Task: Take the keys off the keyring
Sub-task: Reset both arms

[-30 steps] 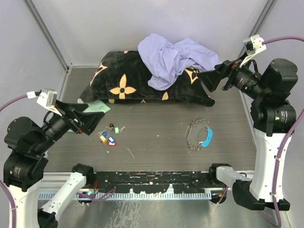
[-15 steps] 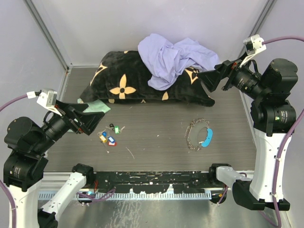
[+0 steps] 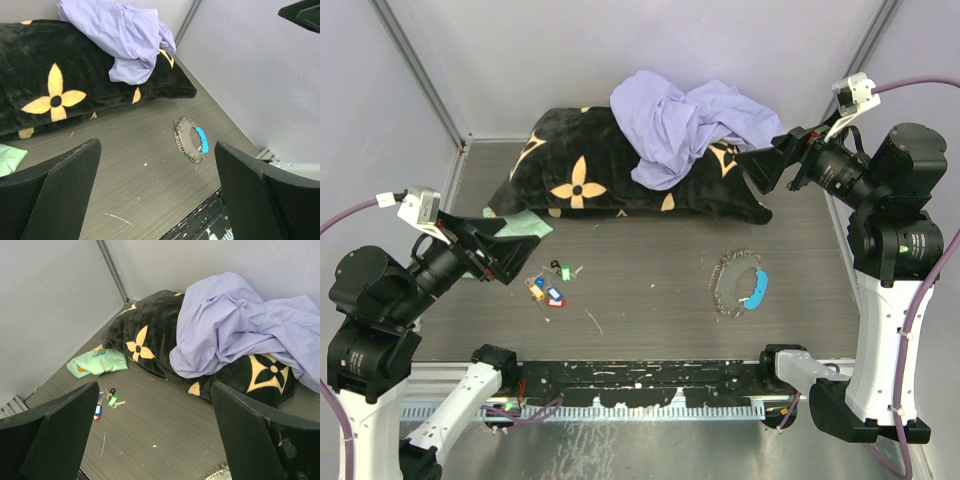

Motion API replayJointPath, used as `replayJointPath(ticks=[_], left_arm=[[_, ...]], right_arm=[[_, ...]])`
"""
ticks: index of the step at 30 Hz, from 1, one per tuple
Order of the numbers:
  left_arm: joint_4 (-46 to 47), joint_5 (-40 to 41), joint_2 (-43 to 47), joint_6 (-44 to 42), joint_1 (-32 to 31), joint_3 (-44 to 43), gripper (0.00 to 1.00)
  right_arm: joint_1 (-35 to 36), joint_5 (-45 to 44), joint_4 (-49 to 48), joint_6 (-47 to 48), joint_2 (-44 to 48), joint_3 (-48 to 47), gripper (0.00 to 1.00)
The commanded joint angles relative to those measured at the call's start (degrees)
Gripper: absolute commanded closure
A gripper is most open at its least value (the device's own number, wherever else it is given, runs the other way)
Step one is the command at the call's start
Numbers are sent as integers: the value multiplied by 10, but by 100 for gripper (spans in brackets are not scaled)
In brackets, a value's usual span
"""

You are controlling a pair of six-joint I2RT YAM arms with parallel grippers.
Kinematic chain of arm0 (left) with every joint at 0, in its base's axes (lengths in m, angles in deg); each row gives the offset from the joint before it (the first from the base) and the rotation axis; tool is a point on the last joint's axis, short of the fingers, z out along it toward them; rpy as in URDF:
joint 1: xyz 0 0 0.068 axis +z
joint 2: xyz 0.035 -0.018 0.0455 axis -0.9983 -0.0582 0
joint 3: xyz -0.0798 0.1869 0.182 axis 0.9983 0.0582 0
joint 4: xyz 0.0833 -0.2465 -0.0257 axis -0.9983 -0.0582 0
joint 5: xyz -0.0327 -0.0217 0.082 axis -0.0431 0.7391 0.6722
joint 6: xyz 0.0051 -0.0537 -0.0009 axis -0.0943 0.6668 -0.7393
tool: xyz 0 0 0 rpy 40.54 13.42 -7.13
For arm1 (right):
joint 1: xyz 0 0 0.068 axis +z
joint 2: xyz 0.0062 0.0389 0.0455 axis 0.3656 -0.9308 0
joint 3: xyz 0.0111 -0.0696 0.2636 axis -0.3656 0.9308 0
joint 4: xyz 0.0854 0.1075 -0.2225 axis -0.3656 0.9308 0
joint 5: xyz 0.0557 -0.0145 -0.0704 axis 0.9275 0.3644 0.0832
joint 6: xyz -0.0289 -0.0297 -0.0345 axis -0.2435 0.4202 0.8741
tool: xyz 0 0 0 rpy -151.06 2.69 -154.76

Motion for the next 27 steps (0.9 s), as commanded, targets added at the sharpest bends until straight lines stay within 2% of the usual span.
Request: replayJointPath(ticks=[1,27], left_arm=[[29,-7,0,-8,-1,-9,2],[23,-6,2,-10,-2,-13,2]], right_arm=[[-3,7,-31,3,7,-8,0],[-3,5,-31,5,11,-8,0]])
